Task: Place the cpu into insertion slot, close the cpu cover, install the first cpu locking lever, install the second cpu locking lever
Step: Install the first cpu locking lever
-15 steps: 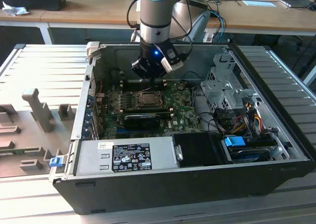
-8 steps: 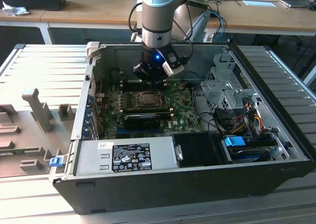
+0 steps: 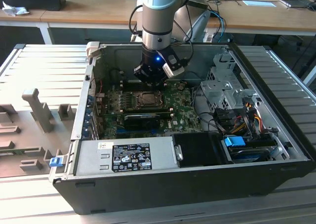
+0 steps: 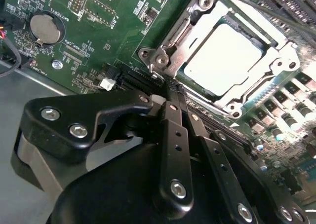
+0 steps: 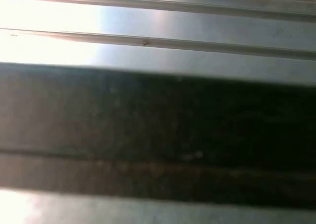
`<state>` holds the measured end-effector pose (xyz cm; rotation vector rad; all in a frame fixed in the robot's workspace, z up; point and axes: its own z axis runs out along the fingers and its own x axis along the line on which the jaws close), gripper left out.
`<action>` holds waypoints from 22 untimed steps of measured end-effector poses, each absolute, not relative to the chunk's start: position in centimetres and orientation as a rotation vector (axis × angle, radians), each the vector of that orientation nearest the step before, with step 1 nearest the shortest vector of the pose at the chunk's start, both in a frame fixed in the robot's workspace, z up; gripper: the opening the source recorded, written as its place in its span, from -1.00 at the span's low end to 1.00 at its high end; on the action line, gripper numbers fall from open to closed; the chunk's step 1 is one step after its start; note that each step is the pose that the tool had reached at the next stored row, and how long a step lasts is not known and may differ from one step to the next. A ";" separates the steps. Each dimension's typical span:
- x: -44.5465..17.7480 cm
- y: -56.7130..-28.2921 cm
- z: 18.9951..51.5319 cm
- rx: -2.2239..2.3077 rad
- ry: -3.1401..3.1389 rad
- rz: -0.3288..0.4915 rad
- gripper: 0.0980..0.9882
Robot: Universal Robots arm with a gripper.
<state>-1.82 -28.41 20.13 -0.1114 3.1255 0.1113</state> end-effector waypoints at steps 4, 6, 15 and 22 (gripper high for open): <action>-1.8 -28.4 20.0 -0.111 3.125 0.116 -0.98; -1.8 -28.4 20.0 -0.111 3.125 0.120 -0.98; -1.8 -28.5 22.4 -0.112 3.125 0.124 -0.98; -1.8 -28.8 22.4 -0.111 3.125 0.124 -0.98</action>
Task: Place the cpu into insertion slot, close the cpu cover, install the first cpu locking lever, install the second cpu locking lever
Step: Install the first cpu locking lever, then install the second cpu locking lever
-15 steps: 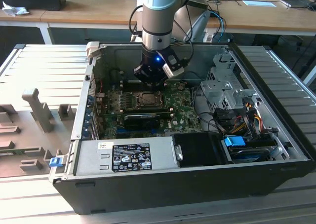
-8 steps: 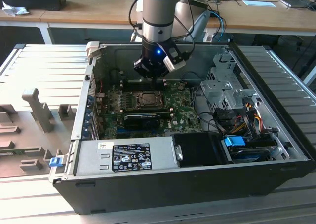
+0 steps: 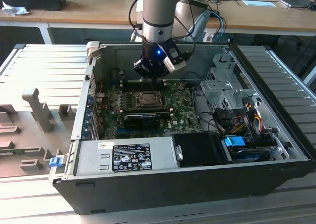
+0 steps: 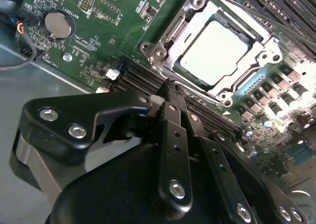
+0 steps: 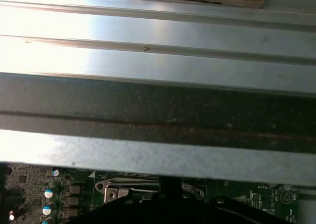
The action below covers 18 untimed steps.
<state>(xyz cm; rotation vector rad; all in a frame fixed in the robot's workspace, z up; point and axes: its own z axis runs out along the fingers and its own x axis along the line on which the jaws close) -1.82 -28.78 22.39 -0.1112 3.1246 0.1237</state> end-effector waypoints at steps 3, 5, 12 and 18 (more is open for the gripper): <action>-1.8 -28.9 22.4 -0.111 3.125 0.124 -0.98; -1.8 -29.0 22.4 -0.111 3.125 0.124 -0.98; -1.8 -29.6 22.6 -0.111 3.125 0.123 -0.98; -1.9 -30.0 23.7 -0.111 3.125 0.124 -0.98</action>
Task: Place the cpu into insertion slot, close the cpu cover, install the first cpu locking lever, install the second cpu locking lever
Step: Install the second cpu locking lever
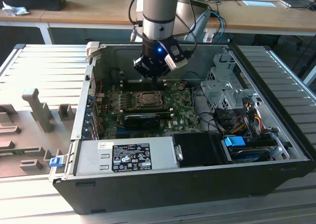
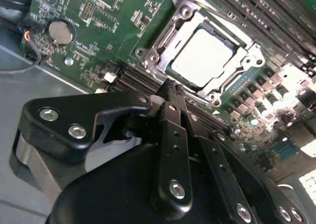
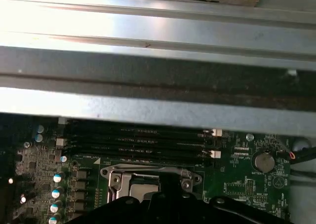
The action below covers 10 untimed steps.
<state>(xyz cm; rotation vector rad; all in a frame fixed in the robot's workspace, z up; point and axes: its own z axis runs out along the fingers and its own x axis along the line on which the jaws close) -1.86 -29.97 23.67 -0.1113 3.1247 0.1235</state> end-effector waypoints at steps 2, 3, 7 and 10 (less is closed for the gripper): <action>-1.9 -30.2 23.6 -0.111 3.125 0.123 -0.98; -1.9 -30.6 23.6 -0.111 3.125 0.124 -0.98; -1.9 -31.4 23.6 -0.111 3.125 0.123 -0.98; -1.9 -31.4 24.3 -0.111 3.125 0.123 -0.98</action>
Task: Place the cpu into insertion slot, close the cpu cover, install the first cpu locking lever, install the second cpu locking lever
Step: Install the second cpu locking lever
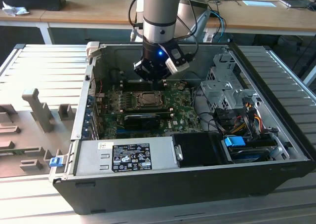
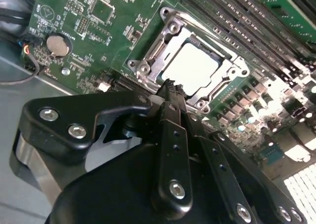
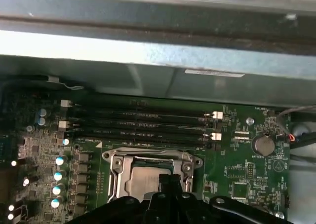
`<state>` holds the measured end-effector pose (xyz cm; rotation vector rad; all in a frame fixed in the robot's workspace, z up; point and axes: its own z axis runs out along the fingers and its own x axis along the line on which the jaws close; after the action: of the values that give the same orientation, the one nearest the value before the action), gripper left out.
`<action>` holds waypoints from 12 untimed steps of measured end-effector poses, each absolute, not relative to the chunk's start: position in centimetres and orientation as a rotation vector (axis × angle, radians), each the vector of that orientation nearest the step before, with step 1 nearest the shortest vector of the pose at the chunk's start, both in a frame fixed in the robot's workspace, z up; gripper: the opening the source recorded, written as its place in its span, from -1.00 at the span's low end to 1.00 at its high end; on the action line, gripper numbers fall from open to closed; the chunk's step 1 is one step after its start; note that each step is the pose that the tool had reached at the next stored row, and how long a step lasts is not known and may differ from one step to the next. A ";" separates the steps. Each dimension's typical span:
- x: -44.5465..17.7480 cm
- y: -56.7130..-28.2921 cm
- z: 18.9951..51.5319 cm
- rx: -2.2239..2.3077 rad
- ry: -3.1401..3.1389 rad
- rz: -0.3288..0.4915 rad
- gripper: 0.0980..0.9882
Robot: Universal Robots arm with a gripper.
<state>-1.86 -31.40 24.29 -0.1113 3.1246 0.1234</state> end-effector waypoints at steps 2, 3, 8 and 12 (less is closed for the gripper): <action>-1.9 -32.0 24.4 -0.111 3.125 0.124 -0.98; -1.9 -32.5 24.4 -0.111 3.125 0.124 -0.98; -1.9 -33.3 24.6 -0.111 3.125 0.123 -0.98; -1.9 -33.8 24.6 -0.111 3.125 0.123 -0.98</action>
<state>-1.91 -33.83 24.59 -0.1112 3.1247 0.1235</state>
